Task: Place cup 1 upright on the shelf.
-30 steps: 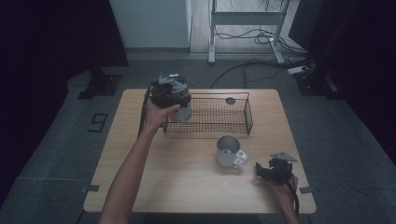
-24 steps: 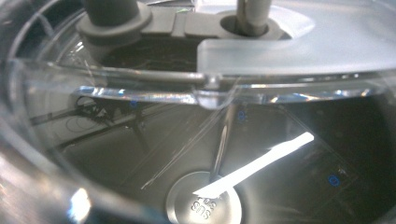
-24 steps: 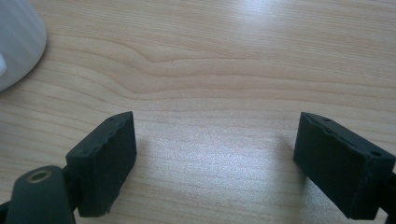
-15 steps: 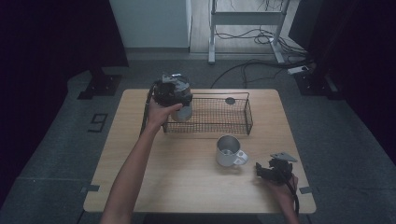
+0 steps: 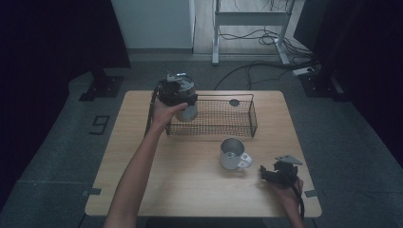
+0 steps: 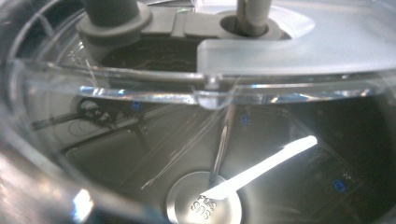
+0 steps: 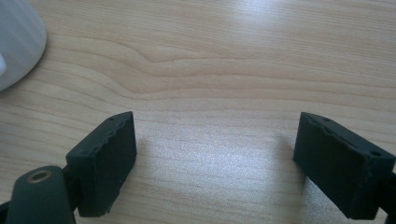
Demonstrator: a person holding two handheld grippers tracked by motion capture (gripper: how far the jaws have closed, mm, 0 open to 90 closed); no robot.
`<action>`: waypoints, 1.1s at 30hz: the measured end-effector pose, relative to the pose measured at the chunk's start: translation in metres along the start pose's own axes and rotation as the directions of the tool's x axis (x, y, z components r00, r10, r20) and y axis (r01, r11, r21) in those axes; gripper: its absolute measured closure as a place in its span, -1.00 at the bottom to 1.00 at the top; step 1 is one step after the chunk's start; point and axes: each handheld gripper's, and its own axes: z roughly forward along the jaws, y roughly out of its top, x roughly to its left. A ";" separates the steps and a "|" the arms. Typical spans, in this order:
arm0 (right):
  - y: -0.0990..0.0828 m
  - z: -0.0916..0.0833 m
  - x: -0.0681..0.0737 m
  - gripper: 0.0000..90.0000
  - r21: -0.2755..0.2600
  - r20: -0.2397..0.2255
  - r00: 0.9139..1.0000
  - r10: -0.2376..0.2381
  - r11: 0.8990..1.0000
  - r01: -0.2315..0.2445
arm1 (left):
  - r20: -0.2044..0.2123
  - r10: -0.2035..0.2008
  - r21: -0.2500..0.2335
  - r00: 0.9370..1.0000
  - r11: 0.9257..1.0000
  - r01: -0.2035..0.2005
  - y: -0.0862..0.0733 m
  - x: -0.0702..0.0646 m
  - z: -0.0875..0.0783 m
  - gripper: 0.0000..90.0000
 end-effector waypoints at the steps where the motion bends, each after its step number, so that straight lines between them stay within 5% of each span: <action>1: 0.000 0.000 0.000 -0.71 0.000 0.000 1.000 0.000 1.000 0.000 | -0.003 0.010 0.003 1.000 1.000 -0.010 0.001 0.000 0.001 -0.91; 33: 0.000 0.000 0.000 -0.71 -0.001 0.000 1.000 -0.001 1.000 0.001 | -0.018 0.011 0.039 1.000 0.999 -0.010 -0.007 0.001 0.042 -0.91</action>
